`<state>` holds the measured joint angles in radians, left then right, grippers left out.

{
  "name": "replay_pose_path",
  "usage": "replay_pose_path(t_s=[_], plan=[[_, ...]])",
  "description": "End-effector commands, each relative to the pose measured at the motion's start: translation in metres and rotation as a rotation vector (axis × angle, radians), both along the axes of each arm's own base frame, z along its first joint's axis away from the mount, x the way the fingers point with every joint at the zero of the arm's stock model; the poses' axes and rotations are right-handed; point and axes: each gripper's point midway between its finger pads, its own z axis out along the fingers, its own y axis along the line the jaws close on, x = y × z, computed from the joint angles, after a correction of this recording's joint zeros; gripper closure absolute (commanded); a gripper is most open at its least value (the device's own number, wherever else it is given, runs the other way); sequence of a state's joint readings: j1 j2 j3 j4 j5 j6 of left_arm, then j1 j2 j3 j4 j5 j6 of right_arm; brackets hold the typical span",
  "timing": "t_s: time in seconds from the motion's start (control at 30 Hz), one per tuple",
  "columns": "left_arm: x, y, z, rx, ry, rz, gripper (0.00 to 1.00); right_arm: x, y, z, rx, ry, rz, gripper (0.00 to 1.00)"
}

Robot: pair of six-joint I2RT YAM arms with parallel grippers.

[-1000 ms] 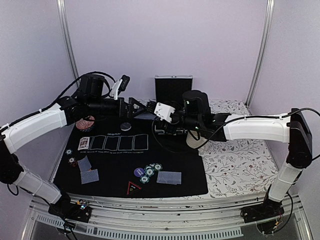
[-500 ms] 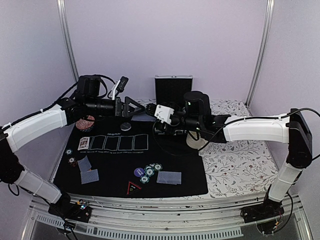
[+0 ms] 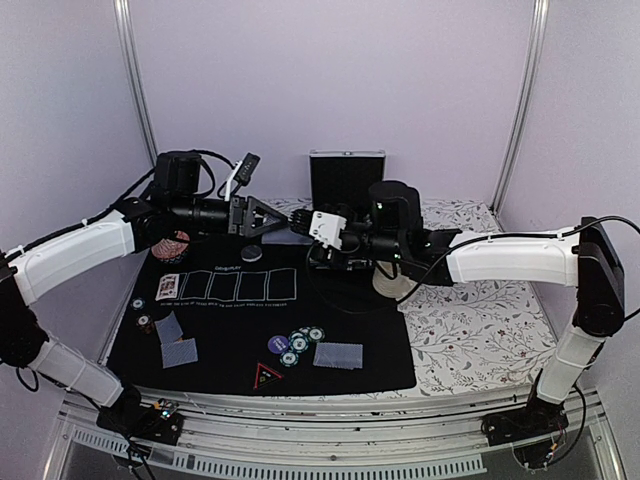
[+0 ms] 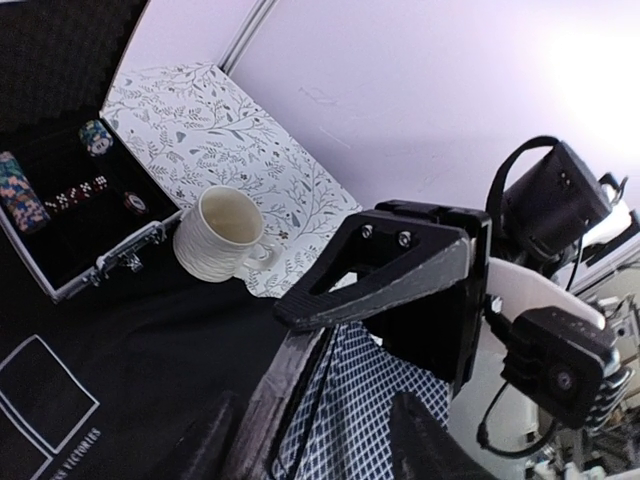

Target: Distribute texas hold em gaming equipment

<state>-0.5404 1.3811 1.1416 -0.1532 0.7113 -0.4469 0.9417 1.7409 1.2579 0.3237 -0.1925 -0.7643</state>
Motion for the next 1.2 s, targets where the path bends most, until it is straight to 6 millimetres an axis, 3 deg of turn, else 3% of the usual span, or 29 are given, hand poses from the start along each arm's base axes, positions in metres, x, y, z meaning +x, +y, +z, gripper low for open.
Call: replay_pose_path(t_s=[0.0, 0.13, 0.3, 0.33, 0.43, 0.5, 0.53, 0.57, 0.73, 0.97, 1.17], plan=[[-0.015, -0.011, 0.002, -0.027, -0.005, -0.086, 0.56, 0.0, 0.006, 0.025, 0.053, -0.046, 0.013, 0.49], [-0.022, -0.014, 0.005, -0.038, -0.004, -0.12, 0.71, 0.002, 0.006, 0.024, 0.052, -0.048, 0.004, 0.5], [-0.028, -0.015, 0.009, -0.048, -0.008, -0.146, 0.98, 0.003, 0.007, 0.025, 0.052, -0.048, 0.001, 0.5], [-0.028, -0.015, 0.009, -0.047, -0.012, -0.145, 1.0, 0.003, 0.007, 0.024, 0.051, -0.048, 0.0, 0.5], [-0.026, -0.013, 0.009, -0.038, -0.036, -0.126, 1.0, 0.002, 0.005, 0.021, 0.035, -0.048, 0.004, 0.45], [-0.023, -0.01, 0.011, -0.029, -0.072, -0.105, 1.0, -0.002, 0.004, 0.014, -0.005, -0.045, 0.022, 0.21], [-0.022, -0.009, 0.012, -0.022, -0.094, -0.091, 1.0, -0.006, 0.003, 0.01, -0.033, -0.034, 0.037, 0.04], [-0.021, -0.007, 0.015, -0.018, -0.119, -0.079, 1.0, -0.009, 0.002, 0.008, -0.058, -0.029, 0.053, 0.0], [-0.023, -0.003, 0.026, 0.003, -0.217, -0.057, 1.0, -0.021, -0.008, 0.005, -0.133, 0.016, 0.079, 0.01], [-0.011, -0.008, 0.007, 0.118, -0.212, 0.009, 1.0, -0.021, -0.006, 0.005, -0.167, 0.006, 0.042, 0.01], [-0.015, -0.013, 0.008, 0.122, -0.214, -0.003, 1.0, -0.019, 0.001, 0.008, -0.164, -0.027, 0.023, 0.03]])
